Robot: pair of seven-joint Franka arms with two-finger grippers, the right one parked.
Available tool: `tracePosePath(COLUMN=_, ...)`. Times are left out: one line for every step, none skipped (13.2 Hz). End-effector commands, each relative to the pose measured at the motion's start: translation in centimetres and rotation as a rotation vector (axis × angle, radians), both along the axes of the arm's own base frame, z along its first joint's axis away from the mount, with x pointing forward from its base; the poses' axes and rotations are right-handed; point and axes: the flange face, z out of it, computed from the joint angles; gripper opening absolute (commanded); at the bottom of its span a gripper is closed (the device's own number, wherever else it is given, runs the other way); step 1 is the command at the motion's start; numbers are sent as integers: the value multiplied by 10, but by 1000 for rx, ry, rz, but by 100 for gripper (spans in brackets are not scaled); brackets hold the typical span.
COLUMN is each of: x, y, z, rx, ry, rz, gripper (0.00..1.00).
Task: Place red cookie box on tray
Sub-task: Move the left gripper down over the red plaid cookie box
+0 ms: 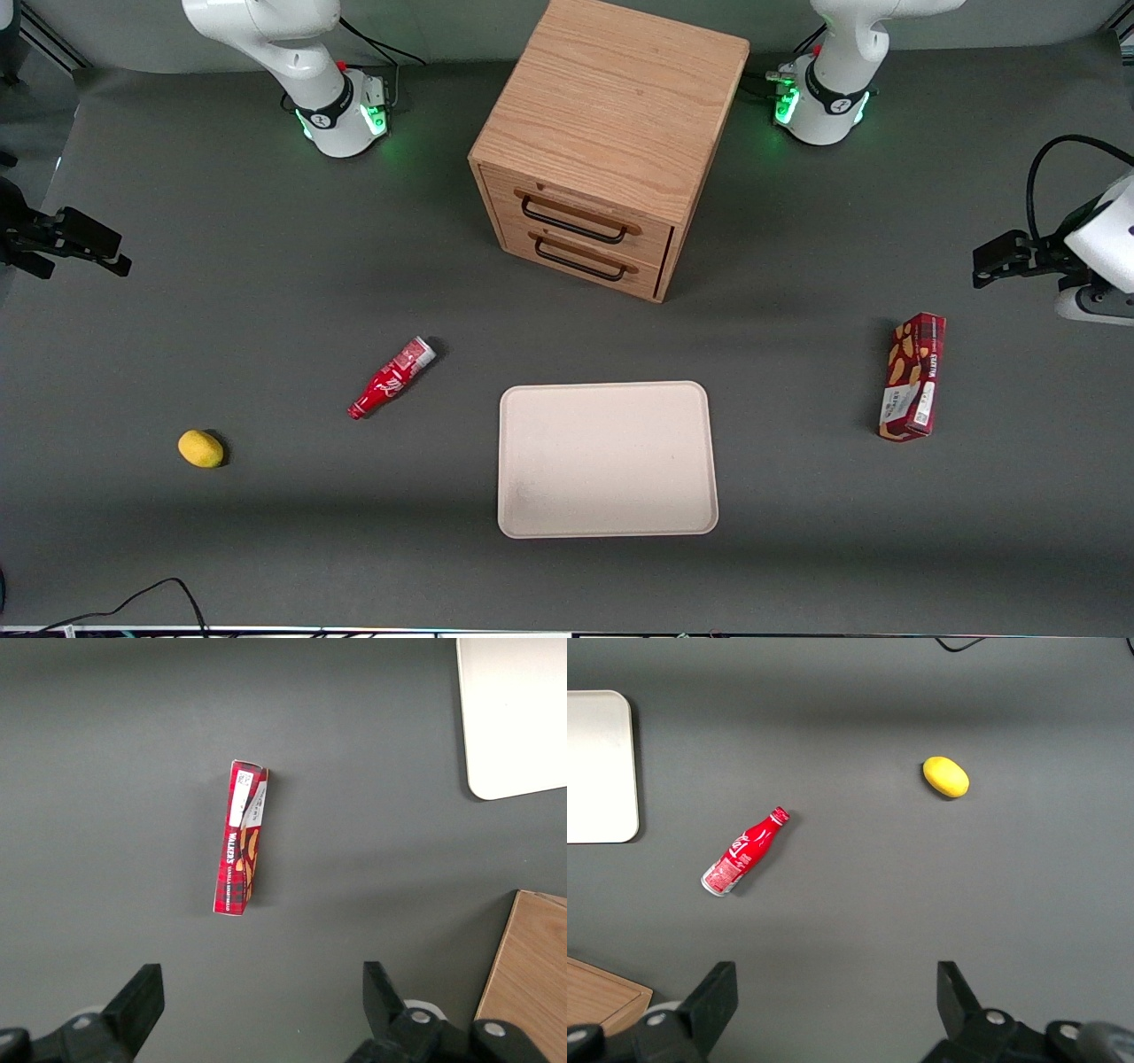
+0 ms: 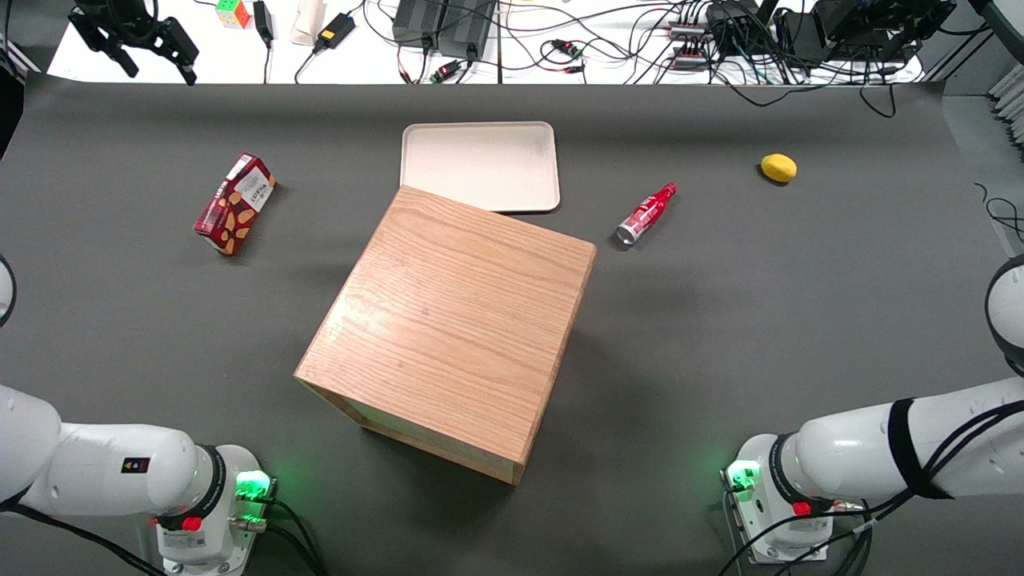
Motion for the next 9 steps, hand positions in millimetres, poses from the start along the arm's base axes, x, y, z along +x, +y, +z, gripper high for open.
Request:
tracePosePath(x=0, y=5, z=7, rx=8, ry=25, rz=20, gripper=100)
tracePosePath(x=0, y=7, z=7, rx=9, ry=27, rz=31, gripper=100)
tracePosePath(x=0, y=10, z=6, rx=8, ry=30, rz=23, gripper=100)
tracePosePath(x=-2, y=15, z=5, rx=9, ry=42, rz=14, gripper=100)
tracePosePath(x=-4, y=19, z=1, rx=9, ry=67, rz=3, gripper=100)
tracePosePath(x=-2, y=25, z=-7, rx=9, ry=76, rz=-4, gripper=100)
tracePosePath(x=4, y=38, z=-16, rx=4, ry=77, rz=15, gripper=100)
tracePosePath(x=12, y=47, z=-32, rx=3, ry=80, rz=2, gripper=100)
tracePosePath(x=22, y=53, z=-49, rx=-1, ry=81, rz=-49, gripper=100)
